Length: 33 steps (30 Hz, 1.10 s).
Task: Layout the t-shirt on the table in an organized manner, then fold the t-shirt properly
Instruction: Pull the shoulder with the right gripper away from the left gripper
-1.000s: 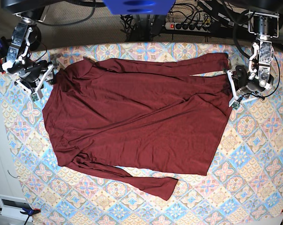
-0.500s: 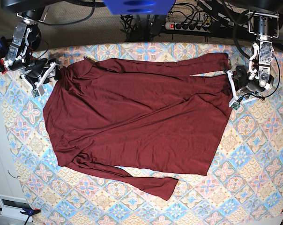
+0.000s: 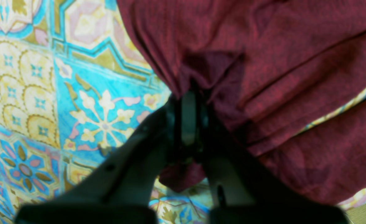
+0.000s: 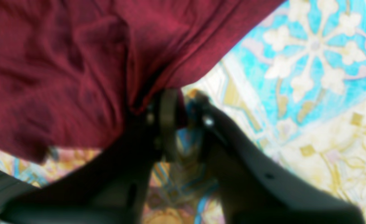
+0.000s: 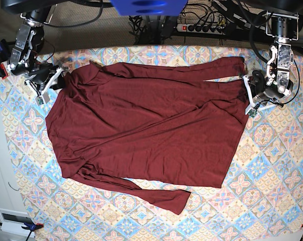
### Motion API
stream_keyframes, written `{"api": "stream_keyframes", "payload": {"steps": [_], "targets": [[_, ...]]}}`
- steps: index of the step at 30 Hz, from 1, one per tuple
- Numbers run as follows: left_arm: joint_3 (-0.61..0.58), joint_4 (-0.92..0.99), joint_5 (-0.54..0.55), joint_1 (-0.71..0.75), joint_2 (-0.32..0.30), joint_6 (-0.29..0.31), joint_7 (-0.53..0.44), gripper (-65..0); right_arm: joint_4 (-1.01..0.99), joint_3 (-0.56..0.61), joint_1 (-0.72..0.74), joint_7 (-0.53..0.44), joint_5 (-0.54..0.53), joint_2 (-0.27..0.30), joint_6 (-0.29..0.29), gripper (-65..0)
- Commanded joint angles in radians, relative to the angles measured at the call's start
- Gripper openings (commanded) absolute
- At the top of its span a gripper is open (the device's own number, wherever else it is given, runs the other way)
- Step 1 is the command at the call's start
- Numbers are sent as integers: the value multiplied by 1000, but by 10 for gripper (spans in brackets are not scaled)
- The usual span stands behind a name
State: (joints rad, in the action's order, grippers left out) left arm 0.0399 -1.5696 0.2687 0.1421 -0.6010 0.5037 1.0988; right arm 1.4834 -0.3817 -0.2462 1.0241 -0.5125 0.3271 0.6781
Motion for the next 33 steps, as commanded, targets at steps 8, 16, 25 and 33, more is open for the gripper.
{"api": "stream_keyframes", "payload": {"steps": [8,16,25,33], "targets": [[12,-13,5,-12,-23,-3,-10,-650,-77,-155,25,29,16,13,2,-616],[5,-13,5,-11,-23,-1,-10,-650,-143,-201,28,29,18,116,2,-622],[5,-13,7,-9,-20,-1,-10,-650,3,-259,-41,98,-74,120,20,-485],[5,-13,7,-11,-17,-1,-10,-650,211,-262,-87,187,-177,73,20,-313]]}}
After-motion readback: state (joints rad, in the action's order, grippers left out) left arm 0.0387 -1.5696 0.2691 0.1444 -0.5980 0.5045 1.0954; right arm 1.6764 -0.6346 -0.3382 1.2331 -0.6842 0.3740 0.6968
